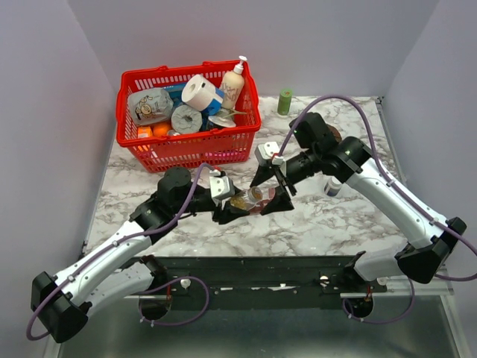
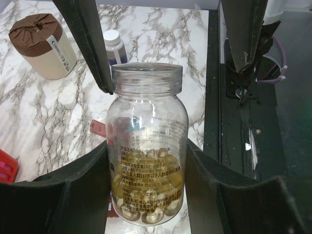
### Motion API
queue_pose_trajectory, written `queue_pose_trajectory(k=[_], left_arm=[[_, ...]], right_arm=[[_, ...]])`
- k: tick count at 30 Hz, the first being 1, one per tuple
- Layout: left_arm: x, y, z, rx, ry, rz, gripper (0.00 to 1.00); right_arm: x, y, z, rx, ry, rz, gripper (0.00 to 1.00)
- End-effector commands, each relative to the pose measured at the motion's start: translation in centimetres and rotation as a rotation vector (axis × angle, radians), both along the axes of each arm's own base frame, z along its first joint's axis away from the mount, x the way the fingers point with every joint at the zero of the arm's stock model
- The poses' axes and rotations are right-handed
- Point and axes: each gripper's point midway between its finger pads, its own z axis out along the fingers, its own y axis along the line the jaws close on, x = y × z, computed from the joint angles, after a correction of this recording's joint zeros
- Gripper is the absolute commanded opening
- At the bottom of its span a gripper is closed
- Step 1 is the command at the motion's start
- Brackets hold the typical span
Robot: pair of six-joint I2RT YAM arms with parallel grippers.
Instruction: Sort the pills into containers
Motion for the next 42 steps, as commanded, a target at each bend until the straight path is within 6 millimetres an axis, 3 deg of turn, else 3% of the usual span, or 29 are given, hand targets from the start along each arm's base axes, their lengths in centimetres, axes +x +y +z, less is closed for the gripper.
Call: queue_pose_trajectory(k=[1, 12, 19, 28, 33, 42], left_arm=[[0.3, -0.5, 2.2, -0.047, -0.023, -0.007, 0.0], [0.7, -0.6, 2.3, -0.048, 0.0, 0.022, 0.0], [0.5, -0.4, 2.9, -0.054, -0.02, 0.019, 0.0], [-0.9, -0.2, 3.9, -0.074, -0.051, -0.05, 0.0], [-1.6, -0.3, 4.1, -0.077, -0.044, -0.104, 0.0], [-1.9, -0.5, 4.0, -0.048, -0.04, -0.151, 0.0]], right_arm=[[0.0, 0.3, 0.2, 0.004, -0.044, -0.013, 0.84], [0.8, 0.9, -0.6, -0.04, -0.025, -0.078, 0.7], [0.4, 0.9, -0.7, -0.078, 0.004, -0.068, 0.29], [-0.7, 0.3, -1.6, -0.102, -0.106, 0.008, 0.18], [-1.6, -0.3, -2.5, -0.063, -0.312, 0.143, 0.11], [-0.2, -0.8, -2.6, -0.11, -0.539, 0.244, 0.11]])
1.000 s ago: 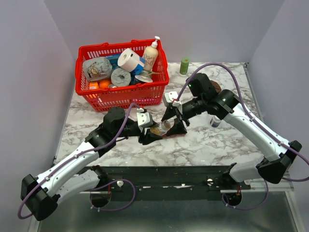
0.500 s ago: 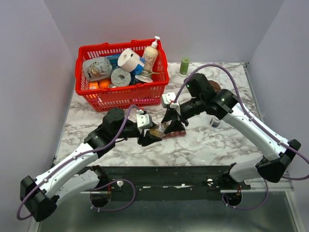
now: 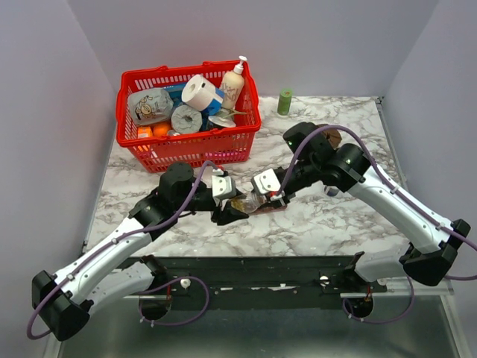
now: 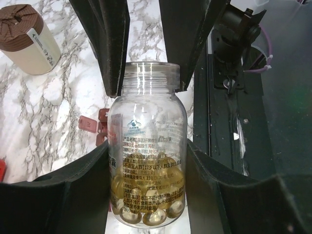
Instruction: Sort the pills into containers
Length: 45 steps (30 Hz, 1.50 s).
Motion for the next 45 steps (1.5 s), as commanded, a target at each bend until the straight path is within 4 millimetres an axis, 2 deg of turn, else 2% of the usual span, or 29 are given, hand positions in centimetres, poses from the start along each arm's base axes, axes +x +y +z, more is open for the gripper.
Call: queue_pose_trajectory(k=[1, 9, 14, 16, 17, 24, 26, 29, 37, 40, 41, 43, 44, 45], left_arm=[[-1.1, -0.7, 4.0, -0.095, -0.075, -0.106, 0.0], [-1.0, -1.4, 4.5, -0.126, -0.057, -0.144, 0.0], [-0.5, -1.6, 5.7, -0.179, -0.027, -0.133, 0.0], [-0.2, -1.6, 5.8, -0.189, 0.008, -0.123, 0.0], [-0.1, -1.7, 6.1, -0.205, 0.008, -0.125, 0.0], [-1.6, -1.8, 7.0, -0.269, 0.159, -0.199, 0.0], [-2.2, -1.9, 6.9, -0.273, 0.204, -0.232, 0.0], [-2.5, -1.8, 6.3, -0.254, 0.233, -0.25, 0.0], [-1.7, -1.8, 4.0, -0.159, 0.225, -0.212, 0.0], [-1.3, -1.7, 3.4, -0.137, 0.211, -0.189, 0.0], [-1.3, -1.6, 3.2, -0.126, 0.213, -0.181, 0.0], [-1.1, -1.6, 3.1, -0.119, 0.2, -0.172, 0.0], [-1.1, -1.6, 3.0, -0.118, 0.201, -0.171, 0.0], [-1.1, -1.6, 3.0, -0.118, 0.2, -0.172, 0.0]], right_arm=[[-0.6, -0.9, -0.9, -0.07, -0.143, 0.126, 0.1], [0.2, -0.2, -0.1, -0.104, -0.279, 0.139, 0.07], [0.7, -0.8, 0.4, -0.114, -0.402, 0.131, 0.06], [0.3, -1.3, -0.2, -0.127, -0.457, 0.143, 0.06], [0.9, -1.2, -0.1, -0.13, -0.52, 0.133, 0.06], [0.6, -0.6, 0.7, -0.05, -0.727, 0.129, 0.05], [0.9, -0.3, 1.4, -0.015, -0.779, 0.118, 0.05], [1.1, -0.2, 1.3, 0.006, -0.818, 0.106, 0.05], [1.8, -0.1, 2.1, 0.061, -0.88, 0.049, 0.09], [1.4, -0.1, 2.4, 0.068, -0.806, 0.02, 0.29], [1.3, -0.2, 2.5, 0.067, -0.772, 0.003, 0.46], [1.1, -0.3, 2.6, 0.076, -0.744, -0.01, 0.63], [1.0, -0.4, 2.8, 0.082, -0.731, -0.021, 0.74], [0.9, -0.4, 2.9, 0.086, -0.723, -0.029, 0.78]])
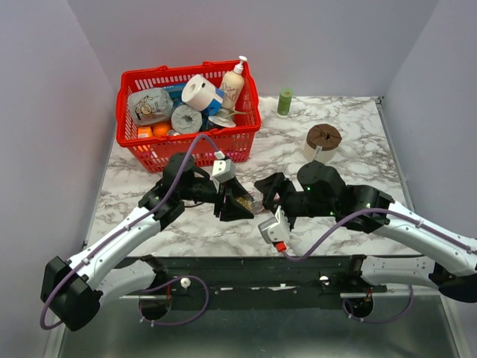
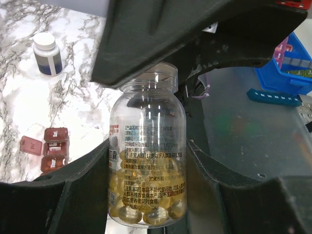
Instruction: Sort the pills into containers
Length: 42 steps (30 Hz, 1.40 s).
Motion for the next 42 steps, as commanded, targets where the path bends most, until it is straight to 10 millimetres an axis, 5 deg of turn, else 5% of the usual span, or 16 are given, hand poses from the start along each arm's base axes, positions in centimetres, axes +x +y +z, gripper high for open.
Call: queue_pose_trajectory(k=[1, 10, 14, 21, 31, 42], left_arm=[[-0.3, -0.2, 1.4, -0.022, -0.083, -0.028, 0.0], [0.8, 0.4, 0.1, 0.01, -0.194, 0.048, 0.0], [1.5, 1.2, -0.3, -0.006, -0.282, 0.127, 0.0], [2.9, 2.1, 1.3, -0.082, -0.385, 0.268, 0.0], [3.3, 2.0, 2.6, -0.122, -0.393, 0.302, 0.0], [2.9, 2.0, 3.5, -0.166, -0.383, 0.297, 0.0]], right_arm=[[-0.3, 1.1, 2.5, 0.109, 0.049, -0.022, 0.82], [-4.1, 0.6, 5.7, 0.112, 0.586, -0.135, 0.95], [-6.0, -0.8, 4.1, 0.026, 0.928, -0.262, 0.95], [-2.3, -0.3, 4.4, 0.168, 1.304, -0.501, 1.0], [-1.0, 2.2, 4.0, 0.176, 1.47, -0.53, 0.99], [1.2, 2.7, 3.5, 0.217, 1.458, -0.602, 0.95]])
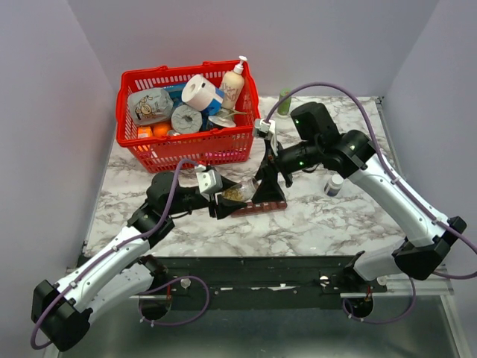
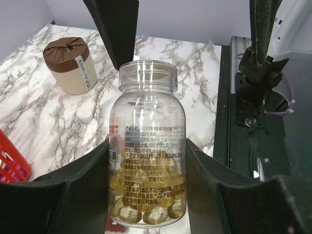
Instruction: Sort the pills into containers
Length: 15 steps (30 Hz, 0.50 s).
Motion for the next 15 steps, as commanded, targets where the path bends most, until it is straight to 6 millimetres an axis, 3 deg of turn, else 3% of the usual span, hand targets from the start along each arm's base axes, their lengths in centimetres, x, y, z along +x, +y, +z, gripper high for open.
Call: queue_pose_trajectory(k=[1, 7, 10, 15], left_arm=[[-0.4, -0.1, 3.4, -0.093, -0.091, -0.014, 0.0], [-0.6, -0.1, 3.3, -0.091, -0.087, -0.019, 0.0], [-0.6, -0.1, 3.3, -0.091, -0.089, -0.019, 0.0], [-0.2, -0.1, 3.7, -0.096, -0.094, -0.008, 0.0]], right_arm=[[1.6, 0.9, 0.6, 0.019, -0.002, -0.044, 0.95], [3.3, 0.6, 1.4, 0.029, -0.036, -0.097, 0.95], [2.8, 0.7, 1.5, 0.039, -0.022, -0.079, 0.94], [2.1, 0.8, 1.5, 0.055, 0.004, -0.046, 0.73]])
